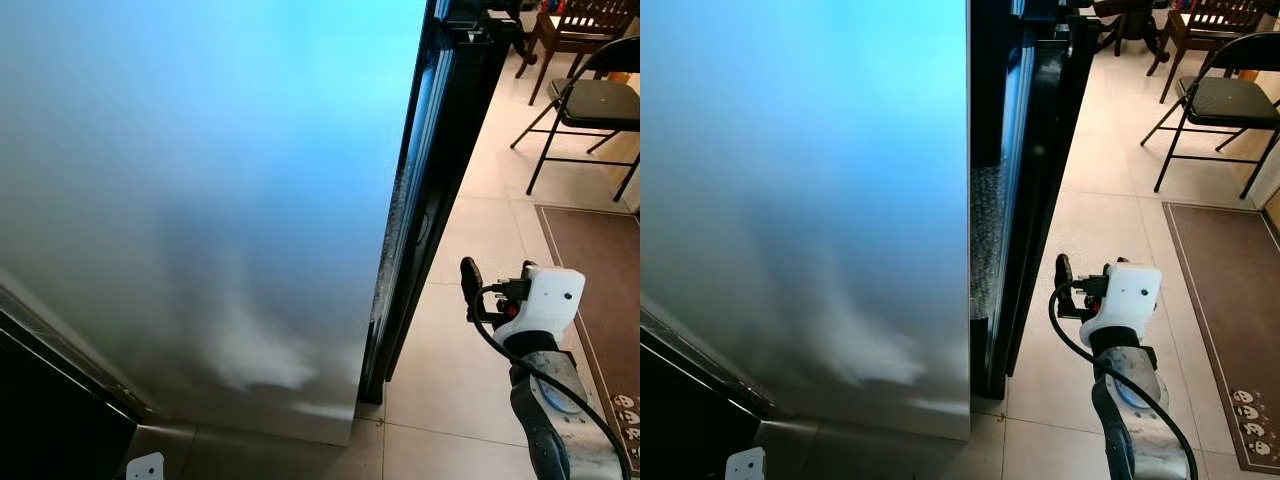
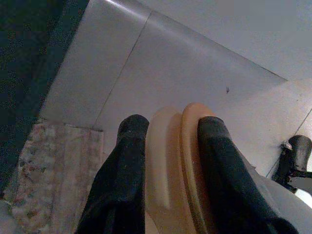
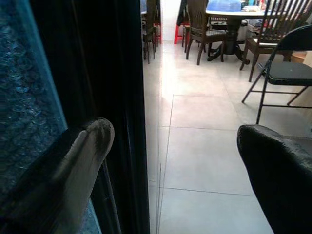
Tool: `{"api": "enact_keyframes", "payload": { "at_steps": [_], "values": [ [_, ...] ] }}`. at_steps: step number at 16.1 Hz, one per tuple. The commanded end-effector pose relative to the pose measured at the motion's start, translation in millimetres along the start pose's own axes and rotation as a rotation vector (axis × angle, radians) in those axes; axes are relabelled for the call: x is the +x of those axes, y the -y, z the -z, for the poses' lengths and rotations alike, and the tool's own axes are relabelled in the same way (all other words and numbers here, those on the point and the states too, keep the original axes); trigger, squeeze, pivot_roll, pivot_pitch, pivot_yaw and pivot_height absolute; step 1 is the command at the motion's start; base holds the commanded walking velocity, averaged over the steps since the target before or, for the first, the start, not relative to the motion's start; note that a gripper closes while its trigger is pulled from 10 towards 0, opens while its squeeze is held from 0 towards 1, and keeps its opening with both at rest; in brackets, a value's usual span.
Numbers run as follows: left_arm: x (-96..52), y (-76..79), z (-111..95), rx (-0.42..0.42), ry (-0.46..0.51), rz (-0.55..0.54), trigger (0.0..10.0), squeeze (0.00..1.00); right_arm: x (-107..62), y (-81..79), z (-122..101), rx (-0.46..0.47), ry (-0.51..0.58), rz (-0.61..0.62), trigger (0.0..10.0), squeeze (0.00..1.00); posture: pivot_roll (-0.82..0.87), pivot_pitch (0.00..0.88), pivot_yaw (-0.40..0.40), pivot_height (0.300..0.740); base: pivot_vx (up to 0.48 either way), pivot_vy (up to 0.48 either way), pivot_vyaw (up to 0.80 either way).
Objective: Restocking fridge
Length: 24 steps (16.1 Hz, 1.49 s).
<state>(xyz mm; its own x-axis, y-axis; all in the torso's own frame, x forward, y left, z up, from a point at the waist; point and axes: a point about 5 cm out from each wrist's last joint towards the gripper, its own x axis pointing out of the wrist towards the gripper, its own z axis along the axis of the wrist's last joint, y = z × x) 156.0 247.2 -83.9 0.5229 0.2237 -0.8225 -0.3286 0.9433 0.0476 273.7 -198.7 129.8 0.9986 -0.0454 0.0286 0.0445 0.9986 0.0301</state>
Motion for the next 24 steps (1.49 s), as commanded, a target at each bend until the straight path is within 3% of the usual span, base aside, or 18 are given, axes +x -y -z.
{"api": "enact_keyframes", "payload": {
  "at_steps": [1, 2, 4, 5, 9, 15, 18, 20, 23, 24],
  "values": [
    [-1.4, -2.0, 8.5, 0.015, -0.029, -0.002, 10.0, 0.0, 0.6, 2.3, -1.1, 0.003, -0.005, 0.008, 10.0, 0.0, -0.16, 0.055, 0.06, 0.74, 0.0, 0.0, 0.0],
    [-1.4, -2.0, 8.5, 0.015, -0.029, -0.002, 10.0, 0.0, 1.2, 2.6, -0.8, 0.005, -0.005, 0.006, 10.0, 0.0, -0.16, 0.055, 0.06, 0.74, 0.0, 0.0, 0.0],
    [-0.8, 6.6, 8.0, -0.049, -0.014, -0.009, 10.0, 0.0, 16.3, -23.7, 26.7, 0.042, -0.07, -0.087, 10.0, 0.0, -0.08, 0.034, 0.012, 0.74, 0.0, 0.0, 0.0],
    [-1.0, 7.4, 9.7, -0.064, -0.017, -0.011, 10.0, 0.0, 17.3, -29.3, 32.2, 0.045, -0.084, -0.093, 10.0, 0.0, -0.08, 0.037, 0.006, 0.74, 0.0, 0.0, 0.0],
    [-1.3, 9.1, 11.3, -0.063, -0.018, -0.004, 10.0, 0.0, 5.9, -19.4, 70.0, 0.014, -0.205, -0.057, 10.0, 0.0, -0.09, 0.042, 0.003, 0.74, 0.0, 0.0, 0.0],
    [-1.5, 10.2, 10.0, -0.082, 0.005, 0.028, 10.0, 0.0, 6.8, 6.1, 63.7, 0.017, -0.116, 0.121, 10.0, 0.0, -0.1, 0.0, 0.004, 0.74, 0.0, 0.0, 0.0],
    [-2.0, 7.5, 12.2, -0.082, 0.001, -0.003, 10.0, 0.0, 5.4, -0.7, 59.3, 0.027, -0.085, 0.087, 10.0, 0.0, -0.09, 0.0, -0.001, 0.74, 0.0, 0.0, 0.0],
    [-2.5, 7.2, 13.7, -0.126, 0.008, -0.019, 10.0, 0.0, 5.3, -2.8, 57.3, 0.018, -0.076, 0.072, 10.0, 0.0, -0.07, 0.0, -0.003, 0.74, 0.0, 0.0, 0.0],
    [-2.2, -5.5, 0.7, -0.562, 0.105, -0.079, 10.0, 0.0, 4.2, -7.3, 59.1, 0.031, -0.068, 0.071, 10.0, 0.0, -0.07, 0.0, 0.009, 0.74, 0.0, 0.0, 0.0],
    [-2.5, -9.4, 0.1, -0.599, 0.111, -0.086, 10.0, 0.0, 3.7, -7.8, 60.1, 0.033, -0.069, 0.073, 10.0, 0.0, -0.08, 0.0, 0.01, 0.74, 0.0, 0.0, 0.0]
  ]
}}
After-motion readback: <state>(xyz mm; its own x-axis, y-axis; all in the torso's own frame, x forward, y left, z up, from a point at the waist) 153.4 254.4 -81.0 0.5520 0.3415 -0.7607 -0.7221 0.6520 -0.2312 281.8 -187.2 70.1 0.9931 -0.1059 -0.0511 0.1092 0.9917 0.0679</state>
